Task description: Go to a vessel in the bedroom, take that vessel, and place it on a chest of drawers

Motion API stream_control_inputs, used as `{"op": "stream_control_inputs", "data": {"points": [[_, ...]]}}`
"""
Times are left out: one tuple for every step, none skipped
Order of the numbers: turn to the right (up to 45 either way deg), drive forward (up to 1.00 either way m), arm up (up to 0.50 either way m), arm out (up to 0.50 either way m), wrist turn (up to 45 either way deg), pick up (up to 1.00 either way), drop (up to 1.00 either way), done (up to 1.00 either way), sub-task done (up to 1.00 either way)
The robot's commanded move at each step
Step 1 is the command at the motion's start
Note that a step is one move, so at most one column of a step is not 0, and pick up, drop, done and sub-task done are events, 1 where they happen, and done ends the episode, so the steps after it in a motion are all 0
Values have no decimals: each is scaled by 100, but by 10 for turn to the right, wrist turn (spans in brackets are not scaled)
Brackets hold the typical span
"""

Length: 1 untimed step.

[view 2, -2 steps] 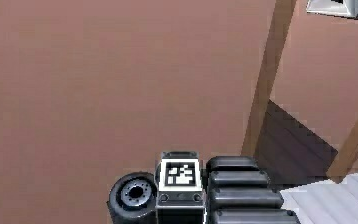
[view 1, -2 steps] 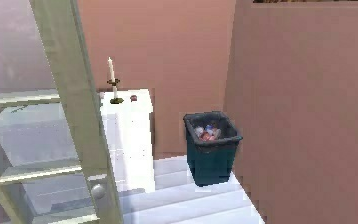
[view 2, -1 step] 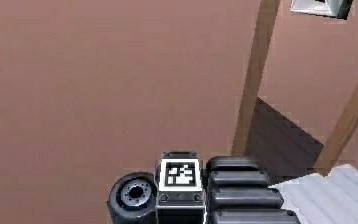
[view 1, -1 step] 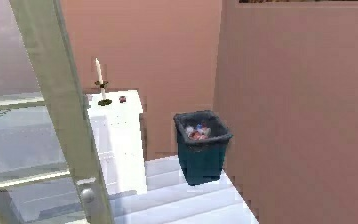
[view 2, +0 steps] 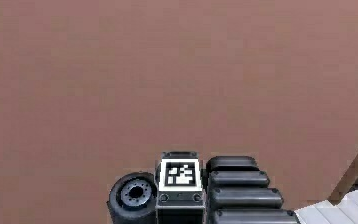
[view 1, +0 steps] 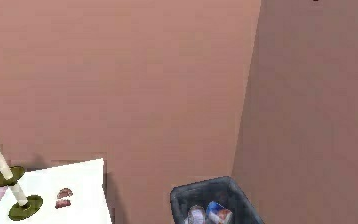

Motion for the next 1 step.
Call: {"op": "stream_control_inputs", "data": {"points": [[0,0,0,0,0,0,0,100,0]]}}
